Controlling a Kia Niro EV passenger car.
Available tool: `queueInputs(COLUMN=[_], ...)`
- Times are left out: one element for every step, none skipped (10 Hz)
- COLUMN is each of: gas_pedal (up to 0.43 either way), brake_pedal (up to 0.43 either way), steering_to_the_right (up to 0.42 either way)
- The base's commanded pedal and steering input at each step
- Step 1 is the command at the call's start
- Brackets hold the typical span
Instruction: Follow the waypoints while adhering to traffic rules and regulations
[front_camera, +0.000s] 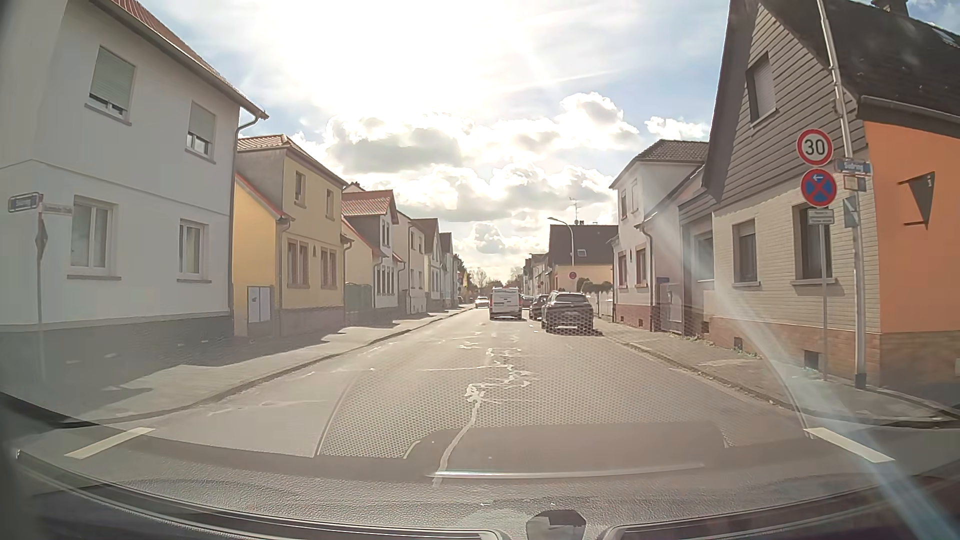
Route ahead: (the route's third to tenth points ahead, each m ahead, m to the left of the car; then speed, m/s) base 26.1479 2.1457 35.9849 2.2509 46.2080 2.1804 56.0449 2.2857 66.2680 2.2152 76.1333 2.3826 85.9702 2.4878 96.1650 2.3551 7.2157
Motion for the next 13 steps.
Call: queueInputs(gas_pedal=[0.067, 0.067, 0.067, 0.067, 0.067, 0.067, 0.067, 0.067, 0.067, 0.067, 0.059, 0.047, 0.047], brake_pedal=[0.000, 0.000, 0.000, 0.000, 0.000, 0.000, 0.000, 0.000, 0.000, 0.000, 0.000, 0.000, 0.000], steering_to_the_right=[0.000, 0.000, 0.000, -0.002, -0.003, -0.003, -0.003, -0.005, -0.006, -0.006, -0.006, -0.006, -0.007])
